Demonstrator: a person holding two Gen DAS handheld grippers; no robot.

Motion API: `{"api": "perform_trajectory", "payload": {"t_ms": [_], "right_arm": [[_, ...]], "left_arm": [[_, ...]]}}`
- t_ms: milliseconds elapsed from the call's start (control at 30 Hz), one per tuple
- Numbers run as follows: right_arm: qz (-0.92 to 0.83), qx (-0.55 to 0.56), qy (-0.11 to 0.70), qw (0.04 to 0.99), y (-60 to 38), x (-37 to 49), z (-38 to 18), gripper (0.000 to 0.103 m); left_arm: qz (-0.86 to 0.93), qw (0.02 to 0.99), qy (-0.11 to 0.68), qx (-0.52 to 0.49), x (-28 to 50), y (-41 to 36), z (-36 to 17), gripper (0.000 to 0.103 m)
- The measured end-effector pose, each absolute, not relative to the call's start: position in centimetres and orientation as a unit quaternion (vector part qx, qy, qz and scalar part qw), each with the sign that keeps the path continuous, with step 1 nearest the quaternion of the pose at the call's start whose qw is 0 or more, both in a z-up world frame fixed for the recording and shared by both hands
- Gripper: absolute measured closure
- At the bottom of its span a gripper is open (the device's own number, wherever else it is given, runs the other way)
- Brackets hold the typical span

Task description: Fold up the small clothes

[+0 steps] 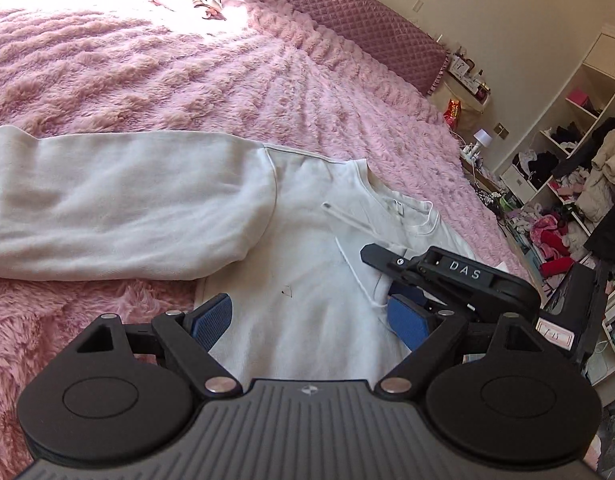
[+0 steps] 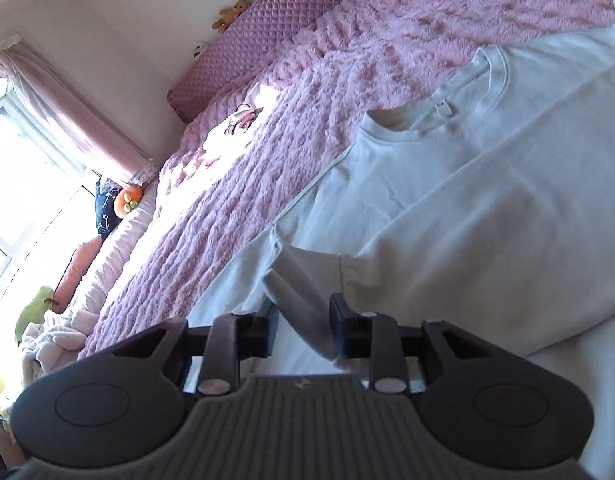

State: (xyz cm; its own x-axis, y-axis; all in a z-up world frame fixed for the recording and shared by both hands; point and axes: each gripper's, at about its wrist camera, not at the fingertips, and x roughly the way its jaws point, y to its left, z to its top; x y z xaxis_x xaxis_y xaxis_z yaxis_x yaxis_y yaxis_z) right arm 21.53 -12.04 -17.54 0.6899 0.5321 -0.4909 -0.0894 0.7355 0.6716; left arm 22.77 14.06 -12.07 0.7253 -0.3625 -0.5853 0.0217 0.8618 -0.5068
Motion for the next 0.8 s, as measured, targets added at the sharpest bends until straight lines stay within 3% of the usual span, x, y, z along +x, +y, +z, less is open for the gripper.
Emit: {"api": "perform_trajectory", "payload": {"t_ms": [67, 200, 367, 500, 667, 800], "right_arm": [[0.189, 0.302, 0.352, 0.865, -12.2, 20.6, -17.6, 0.076], [0.203, 0.272, 0.33, 0.881, -15.9, 19.8, -15.1, 0.064], [0.162, 0.226, 0.317, 0.907, -21.7, 17.8, -12.9, 0.064], [0.081, 0.133, 0.307, 0.939, -25.5, 16.2, -12.5, 0.064], [-0.021, -0.018, 0.307, 0.951, -28.4, 15.4, -13.3, 0.052], [-0.075, -0.123, 0.322, 0.936, -29.5, 14.8, -15.0, 0.051]], "left_arm": [[-0.116, 0.892, 0.352, -0.257, 23.2, 14.2, -13.0, 0.001], [-0.136, 0.874, 0.36, -0.296, 24.7, 13.4, -14.8, 0.001], [-0.135, 0.865, 0.367, -0.314, 26.8, 11.7, -16.3, 0.002], [-0.12, 0.852, 0.382, -0.336, 27.6, 11.4, -17.8, 0.002], [-0.115, 0.856, 0.38, -0.331, 28.8, 11.1, -18.7, 0.002], [-0.133, 0.856, 0.368, -0.339, 29.8, 10.9, -18.9, 0.002]]}}
